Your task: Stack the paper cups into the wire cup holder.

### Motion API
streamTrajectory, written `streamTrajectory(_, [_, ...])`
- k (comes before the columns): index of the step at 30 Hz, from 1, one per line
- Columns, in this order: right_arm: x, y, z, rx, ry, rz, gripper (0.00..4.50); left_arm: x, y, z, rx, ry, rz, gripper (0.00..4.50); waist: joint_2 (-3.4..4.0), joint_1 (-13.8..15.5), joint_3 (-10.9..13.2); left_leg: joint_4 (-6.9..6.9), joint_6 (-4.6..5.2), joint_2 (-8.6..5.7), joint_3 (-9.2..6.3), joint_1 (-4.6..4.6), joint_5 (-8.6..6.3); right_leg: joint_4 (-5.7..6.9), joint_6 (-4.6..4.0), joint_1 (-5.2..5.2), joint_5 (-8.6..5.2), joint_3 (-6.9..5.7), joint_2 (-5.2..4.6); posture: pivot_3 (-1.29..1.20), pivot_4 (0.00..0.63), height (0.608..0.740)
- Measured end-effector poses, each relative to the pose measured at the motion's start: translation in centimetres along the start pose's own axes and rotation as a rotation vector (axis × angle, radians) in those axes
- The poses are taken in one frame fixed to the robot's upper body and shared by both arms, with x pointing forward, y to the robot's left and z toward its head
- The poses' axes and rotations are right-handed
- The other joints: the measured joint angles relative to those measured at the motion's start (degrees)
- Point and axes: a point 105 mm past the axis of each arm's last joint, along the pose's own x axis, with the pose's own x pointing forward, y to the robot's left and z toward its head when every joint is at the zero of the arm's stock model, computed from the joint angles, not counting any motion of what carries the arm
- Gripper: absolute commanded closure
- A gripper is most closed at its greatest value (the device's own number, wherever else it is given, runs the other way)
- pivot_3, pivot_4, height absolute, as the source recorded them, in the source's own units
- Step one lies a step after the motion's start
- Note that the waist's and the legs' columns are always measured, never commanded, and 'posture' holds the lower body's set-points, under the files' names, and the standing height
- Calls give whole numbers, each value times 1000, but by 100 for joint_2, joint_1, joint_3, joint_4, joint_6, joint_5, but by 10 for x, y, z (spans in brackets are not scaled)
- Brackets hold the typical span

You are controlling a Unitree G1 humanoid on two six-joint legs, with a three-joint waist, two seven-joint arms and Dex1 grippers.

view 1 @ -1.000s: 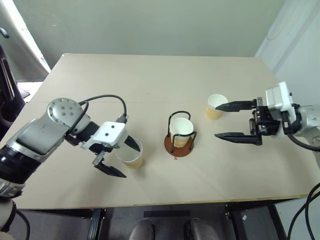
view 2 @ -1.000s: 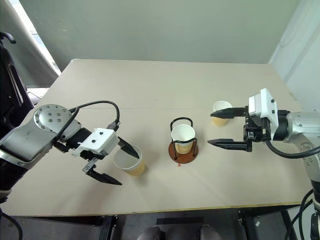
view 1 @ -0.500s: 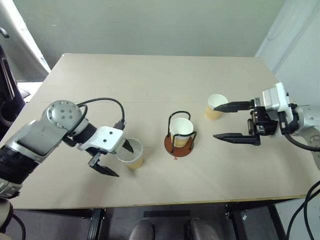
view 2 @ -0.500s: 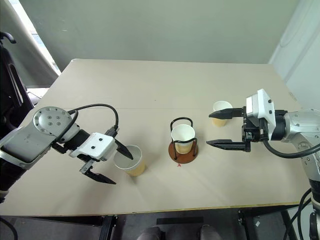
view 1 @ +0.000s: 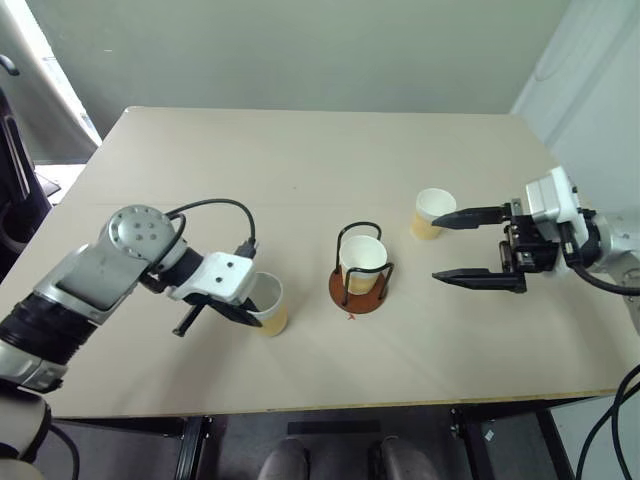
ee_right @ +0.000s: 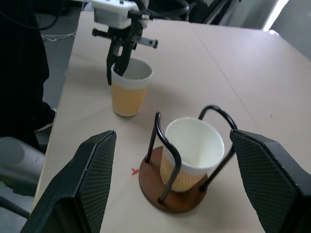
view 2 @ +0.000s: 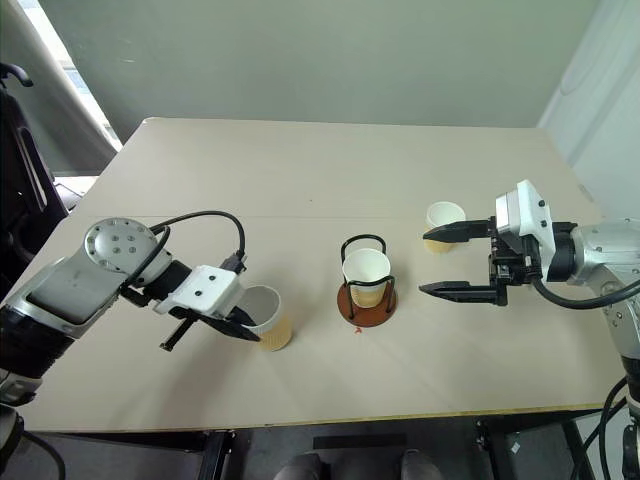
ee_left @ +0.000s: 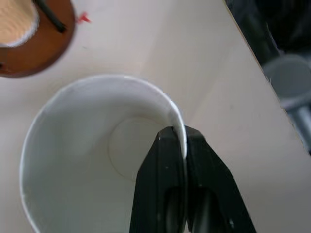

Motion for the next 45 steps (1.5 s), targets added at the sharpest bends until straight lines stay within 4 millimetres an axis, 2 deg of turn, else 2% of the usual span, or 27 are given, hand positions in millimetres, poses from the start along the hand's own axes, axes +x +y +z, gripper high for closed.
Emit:
streamTrajectory(3, [-5, -4, 1, 23, 26, -4, 711, -8, 10, 13, -17, -50, 26, 4472, 0, 8, 0, 2, -1, 0, -1, 0, 0, 0, 0, 1, 0, -1, 0, 0, 150, 740])
streamTrajectory(8, [-14, -11, -2, 59, 63, -19, 711, -29, 45, 41, 38, -109, 128, 4472, 0, 36, 0, 16, -1, 0, -3, 0, -1, -1, 0, 12, 1, -5, -2, 0, 150, 740])
streamTrajectory(12, [-13, -13, -4, 65, 71, -18, 711, -40, 72, 64, 85, -168, 186, 4472, 0, 37, 0, 21, 0, -1, -4, -3, -1, -3, 6, 12, 4, -7, -1, 0, 150, 740])
streamTrajectory(17, [-12, -13, -5, 63, 73, -16, 711, -44, 93, 99, 159, -239, 202, 4472, 0, 41, 0, 27, 1, -2, -4, -14, -2, -5, 18, 15, 11, -7, -1, 0, 150, 740])
streamTrajectory(21, [-11, -13, -5, 61, 80, -21, 711, -53, 107, 117, 174, -264, 224, 4472, 0, 42, 0, 29, 2, -1, -4, -18, -2, -12, 24, 15, 14, -5, -1, 0, 150, 740])
streamTrajectory(25, [-11, -11, -6, 62, 83, -19, 711, -48, 115, 123, 164, -277, 205, 4472, 0, 45, 0, 30, 2, -2, -4, -19, -2, -13, 26, 16, 15, -6, -1, 0, 150, 740])
streamTrajectory(36, [-12, -8, -15, 87, 106, -27, 711, -20, 116, 135, 180, -302, 87, 4472, 0, 111, 0, 38, 2, -4, -3, -25, -2, -17, 44, 23, 25, -4, 1, 0, 150, 740])
streamTrajectory(45, [-14, -7, -15, 85, 110, -45, 711, -6, 119, 134, 260, -249, 72, 4472, 0, 142, 0, 42, 2, -6, -1, -26, -2, -17, 49, 24, 25, -4, 2, 0, 150, 740])
